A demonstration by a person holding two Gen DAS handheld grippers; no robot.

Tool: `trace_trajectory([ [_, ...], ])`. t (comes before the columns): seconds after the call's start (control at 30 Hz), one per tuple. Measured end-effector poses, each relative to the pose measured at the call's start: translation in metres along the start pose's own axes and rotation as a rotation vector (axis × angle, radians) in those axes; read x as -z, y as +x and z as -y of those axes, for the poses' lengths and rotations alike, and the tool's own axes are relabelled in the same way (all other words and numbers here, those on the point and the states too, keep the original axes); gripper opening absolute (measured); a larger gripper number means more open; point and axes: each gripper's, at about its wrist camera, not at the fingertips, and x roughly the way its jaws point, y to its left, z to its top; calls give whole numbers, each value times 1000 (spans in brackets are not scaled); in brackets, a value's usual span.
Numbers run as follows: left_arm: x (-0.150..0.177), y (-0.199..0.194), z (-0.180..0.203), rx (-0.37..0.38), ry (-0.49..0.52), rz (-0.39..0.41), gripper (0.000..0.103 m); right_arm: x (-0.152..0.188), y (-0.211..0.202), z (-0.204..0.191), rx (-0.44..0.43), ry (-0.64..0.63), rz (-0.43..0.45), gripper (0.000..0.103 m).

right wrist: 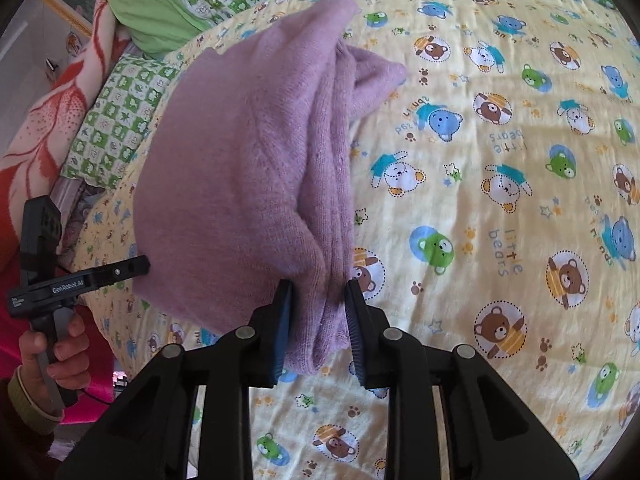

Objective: Fold small clothes

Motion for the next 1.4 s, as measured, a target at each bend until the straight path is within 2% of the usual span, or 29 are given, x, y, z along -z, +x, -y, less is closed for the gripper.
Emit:
trace_trajectory([
  [0.1, 3, -7, 8, -9, 11, 15, 56, 4, -10, 1, -14, -2, 14, 29],
  [0.17, 6, -13, 15, -16, 13, 29, 62, 7, -17, 2, -22, 4, 21, 34],
  [0.23, 12, -19, 22, -32, 16, 52, 66, 10, -23, 3, -25, 11, 34, 45],
  [0.43, 31, -32, 39, -122, 30, 91, 77, 21, -41, -4, -53, -30, 81, 61],
  [0.57, 47, -39, 38, -134, 34, 111, 77, 34, -45, -10, -56, -65, 95, 70],
  [0.7, 57, -40, 38, -161, 112, 129, 78, 48, -50, -18, -48, -71, 109, 77],
  [0.73, 58, -40, 37, -160, 126, 136, 78, 53, -52, -20, -42, -68, 118, 81],
  [0.83, 59, -43, 34, -163, 167, 154, 78, 64, -57, -29, 2, -65, 153, 86],
  [0.9, 64, -48, 32, -164, 196, 198, 78, 70, -60, -36, 42, -58, 171, 88],
  [1.07, 73, -54, 25, -153, 245, 222, 80, 87, -58, -62, 127, -107, 214, 94],
  [1.4, 90, -68, 13, -118, 257, 262, 83, 105, -61, -110, 155, -249, 252, 102],
])
